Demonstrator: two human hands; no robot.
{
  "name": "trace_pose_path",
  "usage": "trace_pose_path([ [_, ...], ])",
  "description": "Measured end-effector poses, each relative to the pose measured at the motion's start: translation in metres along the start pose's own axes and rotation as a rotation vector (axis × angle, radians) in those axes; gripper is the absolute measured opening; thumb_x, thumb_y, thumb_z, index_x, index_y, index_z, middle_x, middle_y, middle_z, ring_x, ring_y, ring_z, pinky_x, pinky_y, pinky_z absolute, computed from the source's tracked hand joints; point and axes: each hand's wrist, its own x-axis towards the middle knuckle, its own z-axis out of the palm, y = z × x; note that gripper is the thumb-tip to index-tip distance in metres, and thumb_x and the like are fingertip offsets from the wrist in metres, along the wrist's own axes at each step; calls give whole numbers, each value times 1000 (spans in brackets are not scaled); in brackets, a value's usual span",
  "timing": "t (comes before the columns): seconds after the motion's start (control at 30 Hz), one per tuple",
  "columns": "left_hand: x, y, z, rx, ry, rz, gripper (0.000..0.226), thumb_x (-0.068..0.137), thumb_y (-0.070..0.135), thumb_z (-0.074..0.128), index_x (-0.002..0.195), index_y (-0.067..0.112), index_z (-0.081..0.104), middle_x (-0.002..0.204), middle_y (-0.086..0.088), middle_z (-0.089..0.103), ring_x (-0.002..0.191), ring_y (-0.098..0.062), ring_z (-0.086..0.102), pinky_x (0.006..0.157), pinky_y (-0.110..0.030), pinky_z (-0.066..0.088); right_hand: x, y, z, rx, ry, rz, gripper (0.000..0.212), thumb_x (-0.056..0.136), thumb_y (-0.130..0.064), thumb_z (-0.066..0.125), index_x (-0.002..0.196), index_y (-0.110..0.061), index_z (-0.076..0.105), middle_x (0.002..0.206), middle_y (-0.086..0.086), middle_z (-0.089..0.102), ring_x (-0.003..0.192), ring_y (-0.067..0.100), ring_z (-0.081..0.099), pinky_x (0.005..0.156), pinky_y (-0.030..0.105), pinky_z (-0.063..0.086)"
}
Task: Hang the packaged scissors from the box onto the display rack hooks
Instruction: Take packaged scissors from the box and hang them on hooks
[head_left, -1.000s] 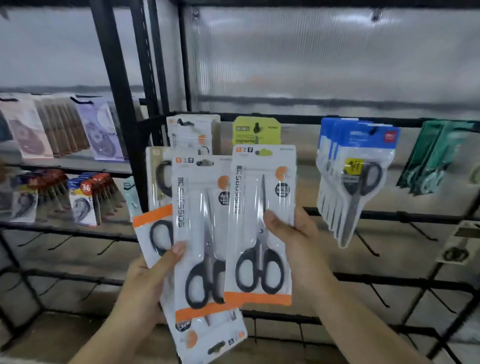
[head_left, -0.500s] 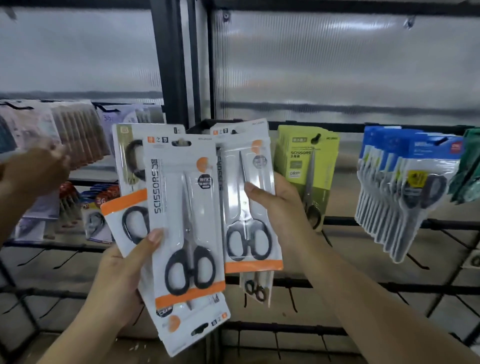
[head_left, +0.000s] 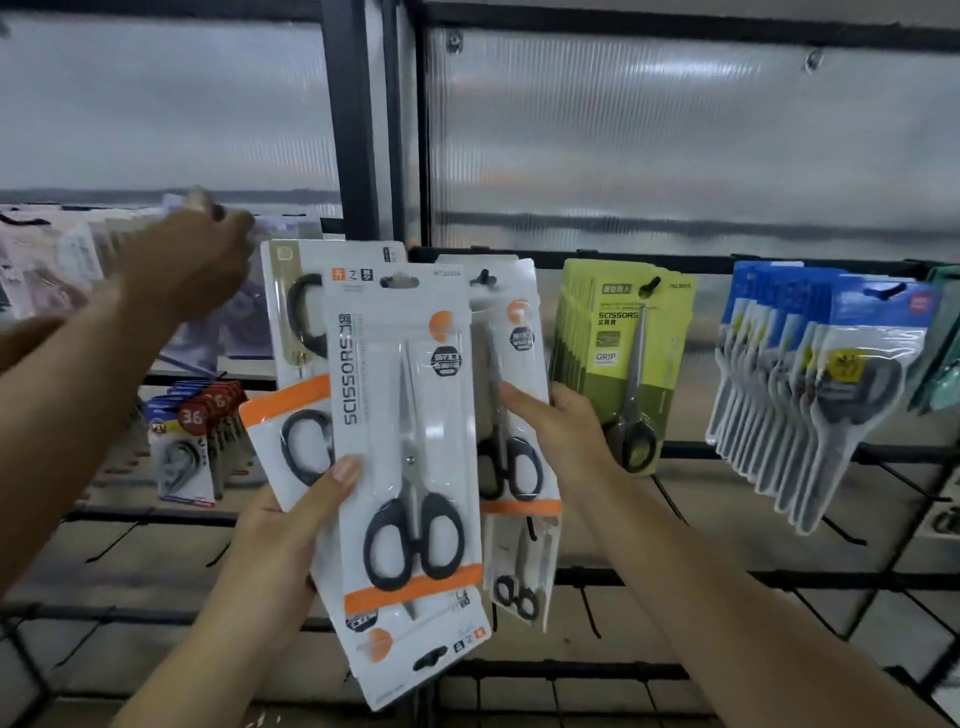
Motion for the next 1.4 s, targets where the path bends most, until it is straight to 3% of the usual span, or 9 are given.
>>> trace_pose_path([
  [0.2, 2, 5, 4, -14, -46, 13, 67, 28, 58, 88, 88, 29, 77, 95, -7, 74, 83, -25, 72, 57, -27, 57, -16, 17, -14, -158, 141, -81, 33, 81, -5, 68, 108, -16, 52, 105, -1, 57, 95, 13, 55, 70, 20, 45],
  [0.37, 6, 8, 6, -6, -106, -13, 75, 24, 60, 89, 91, 28, 76, 98, -8, 74, 87, -26, 72, 60, -29, 57, -39, -3, -9, -85, 28, -170, 3, 89, -18, 61, 91, -20, 63, 93, 4, 66, 87, 17, 61, 77, 29, 49],
  [0.5, 10, 11, 15, -25, -143, -47, 36, 60, 38, 79, 92, 21, 76, 97, -9, 74, 87, -27, 71, 60, -30, 58, -49, -18, 3, -46, -222, -142, 44, 78, -55, 66, 97, -15, 69, 100, 14, 70, 95, 31, 66, 89, 44, 52],
  [0.57, 14, 12, 17, -40, -139, -60, 29, 65, 33, 71, 89, 19, 77, 97, -11, 74, 87, -27, 71, 60, -30, 58, -53, -24, 8, -14, -263, -150, 32, 80, -39, 71, 100, -14, 68, 102, 13, 70, 98, 31, 66, 90, 46, 52],
  [0.7, 16, 14, 24, -68, -167, -37, 63, 46, 48, 87, 99, 17, 75, 103, -11, 72, 92, -27, 70, 64, -29, 57, -51, -27, 9, 47, -256, -193, 21, 82, -5, 66, 98, -18, 66, 91, -4, 74, 86, 14, 70, 80, 30, 57],
  [0.97, 13, 15, 25, -72, -163, -71, 55, 56, 50, 82, 99, 16, 74, 102, -12, 72, 93, -29, 70, 68, -36, 59, -54, -20, 12, -99, -134, -310, 13, 88, -20, 63, 97, -30, 61, 98, -4, 71, 94, 16, 67, 87, 45, 54],
  [1.13, 24, 26, 53, -84, -36, 9, 32, 69, 35, 70, 94, 15, 71, 96, -11, 74, 90, -30, 70, 85, -48, 52, -51, -17, -3, -206, -9, -390, 13, 91, -20, 59, 93, -33, 59, 92, -5, 69, 86, 13, 67, 76, 34, 56],
  [1.27, 34, 32, 108, -177, -58, 58, 11, 78, 17, 67, 88, 14, 70, 85, -5, 75, 77, -21, 71, 66, -32, 58, -41, -27, -39, -186, 70, -441, 11, 92, -20, 59, 102, -17, 62, 94, 2, 70, 87, 21, 68, 74, 43, 56],
  [1.4, 30, 36, 109, -209, 20, 74, 25, 76, 17, 63, 99, 9, 70, 93, -9, 74, 81, -23, 72, 69, -35, 59, -37, -41, -54, -237, -105, -438, 16, 90, -17, 60, 98, -31, 61, 93, -13, 72, 85, 4, 67, 71, 23, 54],
])
